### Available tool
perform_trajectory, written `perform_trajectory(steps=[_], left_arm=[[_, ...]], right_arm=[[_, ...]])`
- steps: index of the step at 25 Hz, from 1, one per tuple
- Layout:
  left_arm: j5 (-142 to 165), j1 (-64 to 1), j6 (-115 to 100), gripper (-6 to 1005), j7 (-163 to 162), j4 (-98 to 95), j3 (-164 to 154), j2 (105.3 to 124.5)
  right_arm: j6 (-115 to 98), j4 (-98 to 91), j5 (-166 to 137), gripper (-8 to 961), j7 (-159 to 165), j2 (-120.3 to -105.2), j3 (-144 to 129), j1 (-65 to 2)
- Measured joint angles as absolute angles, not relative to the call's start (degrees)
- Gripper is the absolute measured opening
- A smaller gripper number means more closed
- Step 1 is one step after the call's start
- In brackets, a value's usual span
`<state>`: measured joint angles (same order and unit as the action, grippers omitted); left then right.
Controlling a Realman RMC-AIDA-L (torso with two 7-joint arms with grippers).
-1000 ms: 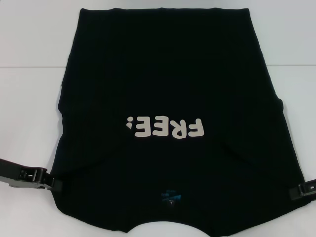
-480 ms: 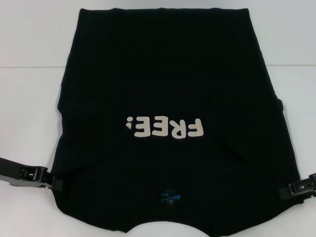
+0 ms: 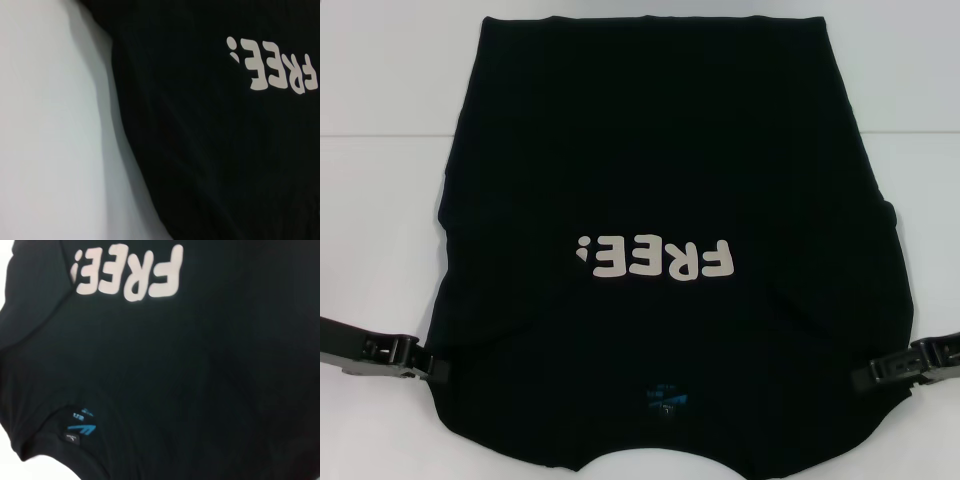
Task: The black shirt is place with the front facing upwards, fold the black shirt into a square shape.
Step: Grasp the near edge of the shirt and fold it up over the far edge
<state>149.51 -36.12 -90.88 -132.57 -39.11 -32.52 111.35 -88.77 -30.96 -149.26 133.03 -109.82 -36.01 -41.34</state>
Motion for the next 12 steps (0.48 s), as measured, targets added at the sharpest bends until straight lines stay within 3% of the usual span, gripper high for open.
perform_trajectory(steps=[2,12], left_arm=[[149.47,-36.14,-90.88,21,-132.56,-39.11,-32.52,111.35],[149.41,-36.32,-90.87,21,-132.53,-38.52,-32.52,111.36]], right_arm=[[-88.77,-31.00,-149.24,828,133.21,-109.89,-35.99,-41.73],[-88.77,-31.58,-149.53,614,133.28,-109.86,-36.46,-42.08]])
